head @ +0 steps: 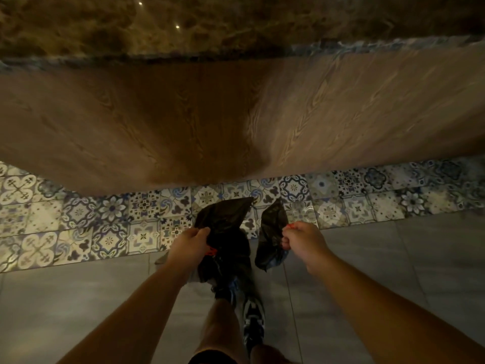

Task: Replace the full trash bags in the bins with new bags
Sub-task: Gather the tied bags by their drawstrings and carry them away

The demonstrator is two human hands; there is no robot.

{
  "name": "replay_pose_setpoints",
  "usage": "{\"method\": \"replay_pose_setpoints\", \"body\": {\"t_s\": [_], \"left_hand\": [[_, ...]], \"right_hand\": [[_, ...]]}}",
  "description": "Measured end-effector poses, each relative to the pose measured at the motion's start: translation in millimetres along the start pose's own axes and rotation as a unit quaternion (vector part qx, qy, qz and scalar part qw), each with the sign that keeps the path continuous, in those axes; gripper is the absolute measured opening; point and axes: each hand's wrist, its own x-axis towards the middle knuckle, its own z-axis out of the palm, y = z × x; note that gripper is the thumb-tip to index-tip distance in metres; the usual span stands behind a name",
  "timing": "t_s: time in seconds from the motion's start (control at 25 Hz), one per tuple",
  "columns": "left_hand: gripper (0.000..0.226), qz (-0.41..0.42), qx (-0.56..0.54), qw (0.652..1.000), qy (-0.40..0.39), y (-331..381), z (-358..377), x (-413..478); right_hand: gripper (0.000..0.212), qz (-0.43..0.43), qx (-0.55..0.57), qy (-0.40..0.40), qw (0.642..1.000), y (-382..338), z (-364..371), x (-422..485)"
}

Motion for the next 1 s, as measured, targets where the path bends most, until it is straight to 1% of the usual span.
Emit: {"method": "replay_pose_setpoints", "body": {"t_s": [0.2,0.36,0.52,0.64,0.76,0.84,0.92,1.0], "left_hand": [[0.027,-0.043,0.003,0.998,-0.05,27.4,11.2,64.8],[0.025,-0.036,0.022,0.996,-0.08,47.0,28.1,125.4],[0.025,-0.044,0.012,0.995,-0.09,62.1,55.6,188.1],[0.021,-0.06,0.004,0.993,-0.106,66.6,82.6,235.5],[0.016,-0.07,-0.055,0.985,-0.145,71.3,114.6,284.5],[0.016,-0.077,-0.087,0.98,-0.161,79.2,134.9,314.9],[0.023,-0.071,-0.118,0.979,-0.151,87.0,145.9,340.0],[0.024,-0.044,-0.111,0.985,-0.128,90.2,155.0,358.9]], "right_hand": [[0.016,0.05,-0.011,0.026,0.998,-19.4,5.3,75.8],[0.019,0.05,-0.022,0.038,0.998,-35.5,15.8,137.5],[0.024,0.049,-0.014,0.041,0.998,-47.7,17.6,197.1],[0.022,0.044,-0.027,0.041,0.998,-49.3,13.3,239.9],[0.019,0.037,-0.057,0.024,0.997,-51.6,9.6,276.8],[0.02,0.032,-0.075,0.028,0.996,-54.2,10.6,299.1],[0.023,0.011,-0.087,0.042,0.995,-60.5,16.4,322.5],[0.026,-0.015,-0.098,0.046,0.994,-67.8,23.7,348.1]]}}
